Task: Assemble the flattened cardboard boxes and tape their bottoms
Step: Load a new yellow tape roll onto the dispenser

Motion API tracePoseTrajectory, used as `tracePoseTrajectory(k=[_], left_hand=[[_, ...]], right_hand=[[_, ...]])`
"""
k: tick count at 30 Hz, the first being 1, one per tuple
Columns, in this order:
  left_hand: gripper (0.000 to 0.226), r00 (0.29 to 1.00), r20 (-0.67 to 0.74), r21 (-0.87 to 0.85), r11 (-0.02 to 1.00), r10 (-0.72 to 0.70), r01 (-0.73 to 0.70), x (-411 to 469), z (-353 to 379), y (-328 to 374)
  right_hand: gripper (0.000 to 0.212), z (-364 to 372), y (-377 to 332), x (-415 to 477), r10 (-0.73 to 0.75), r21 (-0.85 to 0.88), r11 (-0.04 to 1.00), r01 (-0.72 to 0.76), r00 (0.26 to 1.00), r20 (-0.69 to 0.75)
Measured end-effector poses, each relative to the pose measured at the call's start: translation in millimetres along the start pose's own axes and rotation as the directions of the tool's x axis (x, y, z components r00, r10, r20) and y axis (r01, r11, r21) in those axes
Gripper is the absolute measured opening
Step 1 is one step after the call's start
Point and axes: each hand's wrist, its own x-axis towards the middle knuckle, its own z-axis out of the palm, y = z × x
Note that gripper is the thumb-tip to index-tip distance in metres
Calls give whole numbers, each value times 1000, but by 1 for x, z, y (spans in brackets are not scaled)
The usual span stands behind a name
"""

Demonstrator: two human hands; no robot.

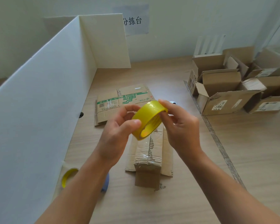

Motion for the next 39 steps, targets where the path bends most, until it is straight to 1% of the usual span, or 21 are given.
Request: tracePoseTrajectory(k=[2, 4, 6, 8, 10, 11, 12, 14, 15, 16, 17, 18, 20, 22, 24, 26, 28, 30, 33, 37, 39], left_hand=[[29, 998, 57, 170, 985, -41, 31, -1, 3, 5], [22, 996, 42, 246, 967, -73, 60, 0, 9, 9], [16, 994, -5, 240, 965, -111, 109, 1, 17, 12], [13, 989, -36, 164, 975, -143, 147, 2, 23, 15], [13, 989, -57, 130, 981, -135, 141, 1, 25, 16], [15, 991, -57, 146, 981, -123, 130, 1, 25, 15], [17, 993, -42, 169, 979, -112, 117, -1, 24, 15], [20, 995, 13, 186, 978, -95, 90, -4, 20, 14], [20, 995, 36, 184, 980, -91, 83, -6, 18, 13], [20, 995, 49, 187, 979, -90, 79, -7, 17, 13], [20, 994, 58, 193, 978, -88, 75, -8, 15, 13], [19, 994, 65, 196, 978, -86, 72, -8, 14, 12], [18, 994, 69, 174, 982, -90, 77, -9, 13, 12], [18, 992, 48, 134, 985, -112, 105, -9, 12, 12], [17, 988, 37, 103, 984, -149, 145, -8, 12, 13], [15, 980, 33, 81, 978, -194, 191, -7, 13, 14], [19, 972, 14, 66, 971, -233, 231, -7, 15, 14], [20, 968, 1, 38, 968, -250, 250, -7, 18, 15], [21, 969, 5, 2, 969, -246, 246, -6, 22, 18], [23, 972, -16, -27, 971, -236, 236, -5, 26, 19], [21, 968, -34, -36, 968, -249, 248, -4, 29, 20]], right_hand=[[25, -5, -1, 4, -168, -106, 980, 168, 986, 0], [23, -8, -2, 6, -313, -174, 932, 318, 948, 53], [22, -8, -4, 8, -379, -177, 903, 390, 920, 97], [23, -7, -5, 8, -421, -165, 885, 434, 900, 110], [23, -6, -6, 8, -465, -147, 865, 480, 876, 127], [24, -7, -6, 9, -453, -145, 871, 469, 882, 128], [27, -7, -6, 11, -399, -146, 899, 414, 909, 119], [32, -10, -6, 16, -164, -85, 981, 172, 982, 97], [32, -12, -6, 18, -35, -23, 999, 38, 993, 115], [31, -13, -6, 20, 54, 31, 998, -59, 988, 147], [30, -13, -6, 21, 98, 62, 992, -110, 979, 180], [30, -14, -6, 22, 111, 70, 989, -127, 973, 204], [31, -13, -6, 21, 98, 69, 991, -113, 975, 200], [31, -12, -8, 19, 45, 42, 998, -52, 987, 155], [30, -12, -10, 18, -86, -43, 995, 92, 989, 116], [25, -13, -10, 17, -224, -114, 965, 236, 969, 108], [22, -13, -10, 17, -309, -145, 935, 323, 945, 108], [21, -14, -11, 17, -360, -158, 914, 374, 926, 110], [21, -16, -12, 17, -386, -185, 898, 400, 916, 110], [21, -13, -12, 19, -294, -170, 936, 309, 950, 104], [20, -12, -11, 18, -303, -183, 931, 317, 948, 100]])
